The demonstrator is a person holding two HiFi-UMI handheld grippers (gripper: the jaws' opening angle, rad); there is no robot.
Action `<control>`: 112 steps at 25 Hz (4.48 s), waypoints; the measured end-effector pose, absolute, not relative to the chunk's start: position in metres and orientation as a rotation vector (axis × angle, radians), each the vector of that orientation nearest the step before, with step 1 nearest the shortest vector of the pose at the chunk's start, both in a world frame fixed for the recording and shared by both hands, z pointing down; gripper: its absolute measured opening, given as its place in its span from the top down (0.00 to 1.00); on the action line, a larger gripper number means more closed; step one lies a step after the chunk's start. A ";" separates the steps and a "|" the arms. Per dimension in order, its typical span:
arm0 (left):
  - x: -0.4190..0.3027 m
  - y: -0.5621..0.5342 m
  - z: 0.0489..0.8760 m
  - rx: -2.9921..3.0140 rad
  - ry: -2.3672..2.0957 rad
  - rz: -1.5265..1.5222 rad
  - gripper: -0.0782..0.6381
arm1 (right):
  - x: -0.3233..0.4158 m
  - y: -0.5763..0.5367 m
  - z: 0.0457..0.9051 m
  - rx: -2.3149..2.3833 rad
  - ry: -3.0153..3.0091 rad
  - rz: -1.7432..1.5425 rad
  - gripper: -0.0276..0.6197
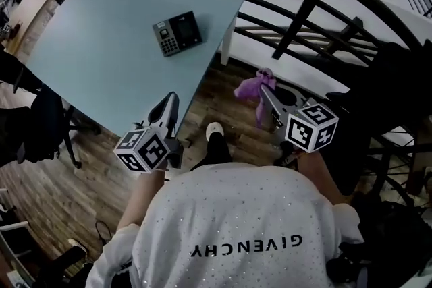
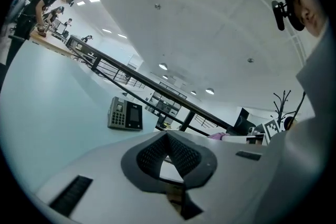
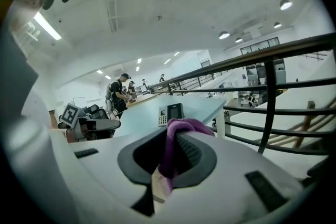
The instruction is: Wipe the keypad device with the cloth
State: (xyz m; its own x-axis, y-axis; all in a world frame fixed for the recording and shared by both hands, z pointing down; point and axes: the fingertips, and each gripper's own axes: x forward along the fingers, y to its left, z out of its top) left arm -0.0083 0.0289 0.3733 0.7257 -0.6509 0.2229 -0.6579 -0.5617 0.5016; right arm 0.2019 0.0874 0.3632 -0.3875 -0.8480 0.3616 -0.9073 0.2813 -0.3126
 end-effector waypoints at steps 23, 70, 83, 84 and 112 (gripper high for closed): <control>-0.074 -0.182 0.375 2.342 -1.252 -0.045 0.89 | 0.076 -0.157 0.345 0.988 -2.692 0.735 0.92; -0.082 -0.180 0.412 2.200 -1.206 -0.068 0.89 | 0.057 -0.219 0.418 1.162 -2.339 0.517 0.92; -0.080 -0.197 0.417 2.172 -1.218 -0.057 0.89 | 0.115 -0.233 0.415 1.286 -2.233 0.525 0.92; -0.080 -0.198 0.417 2.171 -1.221 -0.061 0.89 | 0.118 -0.234 0.416 1.292 -2.228 0.528 0.92; -0.101 -0.160 0.427 2.062 -1.365 -0.057 0.89 | -0.010 -0.206 0.435 0.791 -2.405 0.503 0.92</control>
State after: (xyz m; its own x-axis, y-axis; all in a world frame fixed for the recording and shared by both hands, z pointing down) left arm -0.1013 -0.1602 0.4268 0.4554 -0.8354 0.3078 -0.8070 -0.2413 0.5391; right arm -0.0101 -0.2059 0.4347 -0.6738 -0.4237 0.6054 -0.6307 0.7565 -0.1726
